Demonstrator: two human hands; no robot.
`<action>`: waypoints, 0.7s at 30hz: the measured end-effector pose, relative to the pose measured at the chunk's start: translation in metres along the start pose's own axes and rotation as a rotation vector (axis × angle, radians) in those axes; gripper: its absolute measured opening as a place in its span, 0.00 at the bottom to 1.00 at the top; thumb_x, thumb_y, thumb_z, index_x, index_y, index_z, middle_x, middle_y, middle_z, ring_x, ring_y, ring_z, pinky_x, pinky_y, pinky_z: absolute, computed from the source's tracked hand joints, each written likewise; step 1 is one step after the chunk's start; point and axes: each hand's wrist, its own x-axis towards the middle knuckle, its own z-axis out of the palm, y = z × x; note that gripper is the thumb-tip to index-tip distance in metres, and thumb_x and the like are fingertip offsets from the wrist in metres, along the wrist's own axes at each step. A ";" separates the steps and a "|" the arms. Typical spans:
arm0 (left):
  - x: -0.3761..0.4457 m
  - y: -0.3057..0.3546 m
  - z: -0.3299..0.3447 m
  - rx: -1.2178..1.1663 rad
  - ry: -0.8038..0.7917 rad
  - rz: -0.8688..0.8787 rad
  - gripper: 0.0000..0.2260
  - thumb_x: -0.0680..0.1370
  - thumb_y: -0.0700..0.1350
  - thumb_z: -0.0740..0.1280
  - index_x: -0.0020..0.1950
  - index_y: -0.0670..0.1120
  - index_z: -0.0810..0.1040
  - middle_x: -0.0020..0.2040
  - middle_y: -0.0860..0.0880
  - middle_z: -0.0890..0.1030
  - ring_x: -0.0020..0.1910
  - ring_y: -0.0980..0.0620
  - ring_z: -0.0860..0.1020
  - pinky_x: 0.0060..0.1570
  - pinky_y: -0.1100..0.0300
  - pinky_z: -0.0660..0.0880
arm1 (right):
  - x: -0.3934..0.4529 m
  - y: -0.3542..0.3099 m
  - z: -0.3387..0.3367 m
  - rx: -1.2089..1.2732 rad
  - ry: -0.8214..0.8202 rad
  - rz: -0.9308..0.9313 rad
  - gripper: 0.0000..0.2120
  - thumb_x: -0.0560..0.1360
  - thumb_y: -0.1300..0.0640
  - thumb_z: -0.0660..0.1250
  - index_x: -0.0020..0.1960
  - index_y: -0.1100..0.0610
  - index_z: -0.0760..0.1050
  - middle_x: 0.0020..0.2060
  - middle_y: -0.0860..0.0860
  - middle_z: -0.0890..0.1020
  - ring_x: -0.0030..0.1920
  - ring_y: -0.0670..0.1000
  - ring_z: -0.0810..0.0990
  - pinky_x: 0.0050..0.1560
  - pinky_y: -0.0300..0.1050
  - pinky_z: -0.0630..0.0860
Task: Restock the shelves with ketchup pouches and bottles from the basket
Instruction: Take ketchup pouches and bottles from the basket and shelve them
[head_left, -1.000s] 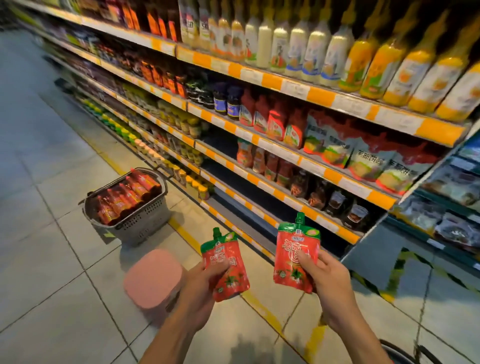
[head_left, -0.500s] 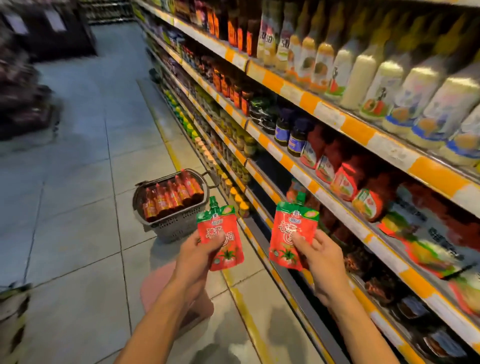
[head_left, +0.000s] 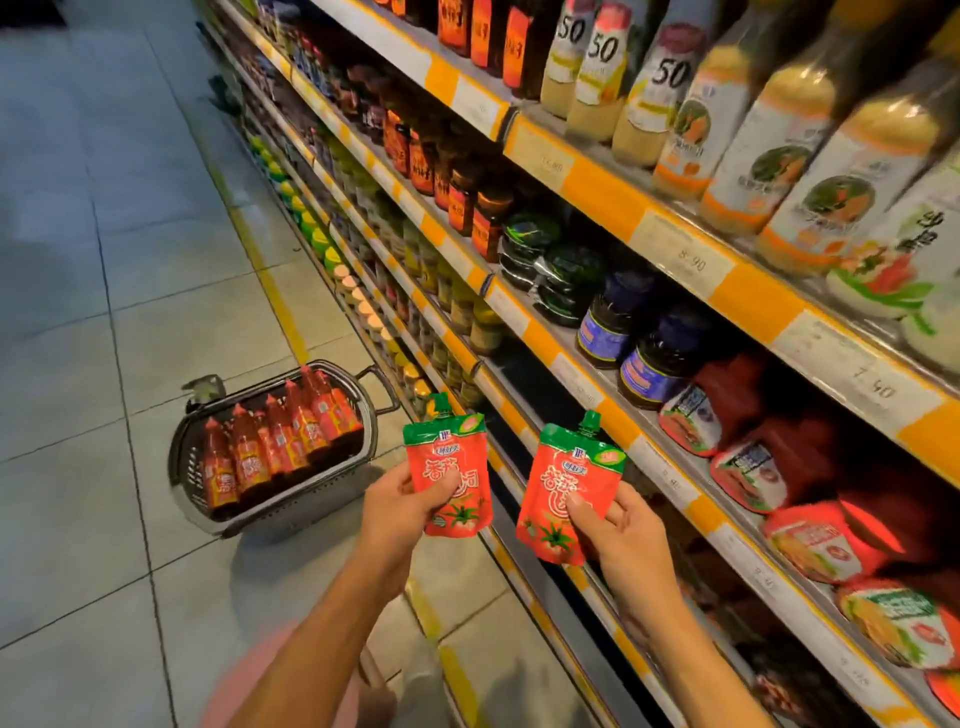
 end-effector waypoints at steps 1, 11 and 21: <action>0.022 0.003 -0.001 0.006 -0.006 -0.010 0.15 0.74 0.42 0.75 0.59 0.45 0.81 0.49 0.48 0.87 0.46 0.48 0.86 0.39 0.59 0.81 | 0.016 0.004 0.010 -0.006 0.010 0.013 0.13 0.77 0.63 0.71 0.61 0.57 0.77 0.49 0.52 0.88 0.49 0.50 0.87 0.41 0.37 0.81; 0.219 -0.037 -0.004 0.078 -0.031 0.017 0.17 0.74 0.40 0.74 0.62 0.44 0.78 0.49 0.50 0.87 0.45 0.55 0.85 0.36 0.66 0.79 | 0.175 0.101 0.066 -0.012 0.214 0.039 0.10 0.76 0.67 0.70 0.56 0.59 0.78 0.45 0.52 0.88 0.44 0.49 0.87 0.38 0.36 0.80; 0.341 -0.105 0.038 0.024 -0.201 0.293 0.14 0.71 0.40 0.76 0.54 0.52 0.80 0.46 0.55 0.87 0.44 0.58 0.85 0.37 0.67 0.79 | 0.281 0.158 0.048 0.006 0.397 -0.254 0.15 0.71 0.55 0.74 0.56 0.55 0.80 0.48 0.51 0.88 0.49 0.49 0.87 0.45 0.40 0.82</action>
